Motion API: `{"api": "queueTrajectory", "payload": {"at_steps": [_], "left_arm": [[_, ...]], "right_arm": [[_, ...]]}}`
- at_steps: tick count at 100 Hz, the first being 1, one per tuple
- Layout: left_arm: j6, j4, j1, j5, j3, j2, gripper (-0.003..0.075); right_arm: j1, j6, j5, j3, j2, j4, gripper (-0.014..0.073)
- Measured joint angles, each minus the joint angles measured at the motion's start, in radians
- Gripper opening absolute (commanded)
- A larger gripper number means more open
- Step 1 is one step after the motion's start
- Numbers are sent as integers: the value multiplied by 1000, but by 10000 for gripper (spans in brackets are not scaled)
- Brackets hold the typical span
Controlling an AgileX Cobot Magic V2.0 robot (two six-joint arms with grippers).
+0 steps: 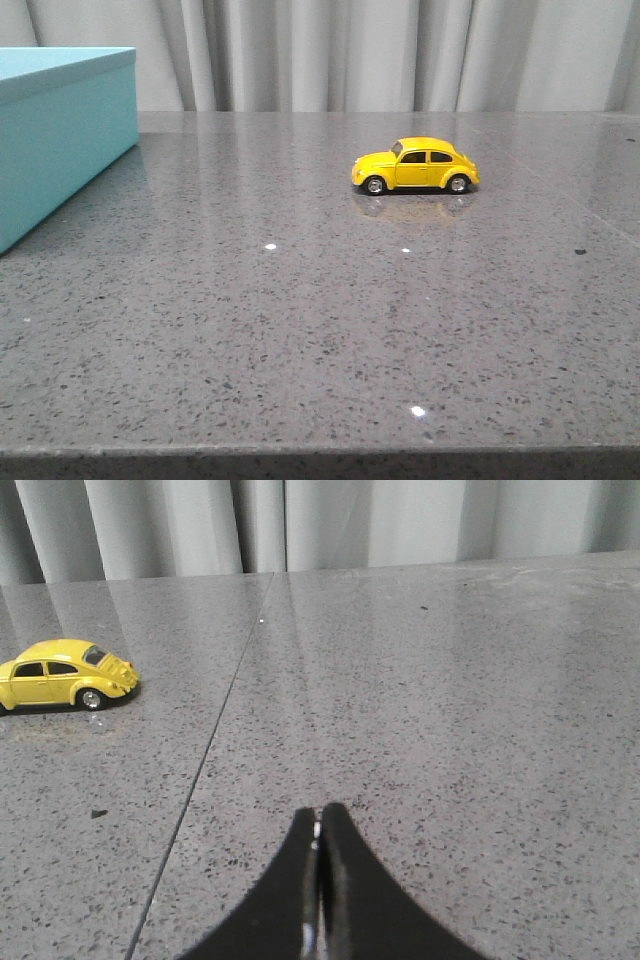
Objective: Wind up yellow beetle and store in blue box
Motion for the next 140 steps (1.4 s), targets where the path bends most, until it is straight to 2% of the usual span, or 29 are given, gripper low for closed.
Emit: {"api": "queueTrajectory", "payload": {"at_steps": [76,114,140], "left_arm": [[0,0,0,-30,0,0,-19],[0,0,0,-115,0,0,-19],[0,-10,0,-83,-7,0,-19]], "right_arm": [[0,0,-6,0,0,0,-68],[0,0,-193,0,0,0,-68],[0,0,-188,-4,0,0,-58]]}}
